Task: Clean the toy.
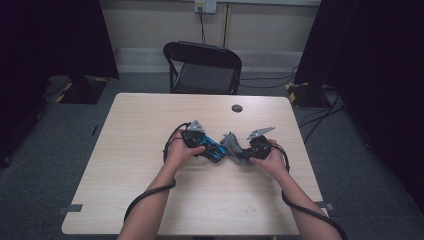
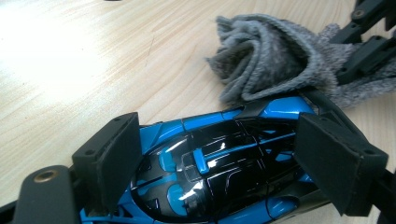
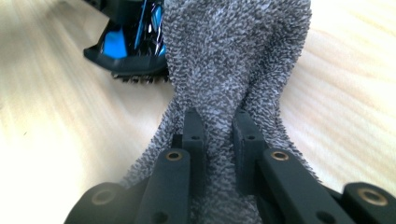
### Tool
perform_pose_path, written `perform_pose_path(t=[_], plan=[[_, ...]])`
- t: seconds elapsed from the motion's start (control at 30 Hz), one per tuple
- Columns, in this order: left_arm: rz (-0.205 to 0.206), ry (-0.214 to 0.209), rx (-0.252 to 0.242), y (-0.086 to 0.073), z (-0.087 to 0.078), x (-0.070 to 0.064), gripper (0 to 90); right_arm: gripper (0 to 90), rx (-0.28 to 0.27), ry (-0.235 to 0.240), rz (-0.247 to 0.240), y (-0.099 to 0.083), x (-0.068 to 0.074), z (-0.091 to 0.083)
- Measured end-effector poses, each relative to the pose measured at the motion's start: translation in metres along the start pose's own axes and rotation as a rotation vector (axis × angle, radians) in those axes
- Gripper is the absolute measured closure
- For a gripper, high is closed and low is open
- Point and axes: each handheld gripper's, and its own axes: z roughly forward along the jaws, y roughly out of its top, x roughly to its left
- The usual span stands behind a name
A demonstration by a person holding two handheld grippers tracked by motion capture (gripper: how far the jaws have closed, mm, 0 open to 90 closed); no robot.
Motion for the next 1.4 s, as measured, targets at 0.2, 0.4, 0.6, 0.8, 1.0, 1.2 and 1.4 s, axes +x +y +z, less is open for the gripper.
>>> perform_pose_path(t=[0.2,0.4,0.6,0.8,1.0,1.2,1.4], plan=[[-0.001,0.002,0.009,0.002,0.000,0.000,15.5,78.7,0.003,0.004,0.012,-0.013,0.000,-0.015],[0.004,0.013,0.064,0.009,0.001,-0.004,15.2,78.6,-0.013,-0.022,0.040,-0.019,-0.006,-0.033],[0.017,0.014,0.104,0.015,-0.005,-0.006,17.4,78.6,-0.039,-0.042,0.049,-0.013,-0.008,-0.048],[0.010,-0.005,0.089,0.018,-0.023,-0.008,17.5,78.5,-0.052,-0.047,0.037,-0.004,-0.006,-0.057],[0.018,0.009,0.053,0.015,-0.066,-0.011,16.6,78.5,-0.084,-0.026,0.008,0.020,0.005,-0.062],[0.006,0.024,0.003,0.009,-0.105,-0.011,16.4,78.5,-0.095,0.021,-0.054,0.047,0.029,-0.048],[0.021,0.057,-0.008,0.006,-0.146,-0.009,16.3,78.4,-0.104,0.100,-0.124,0.075,0.063,-0.021]])
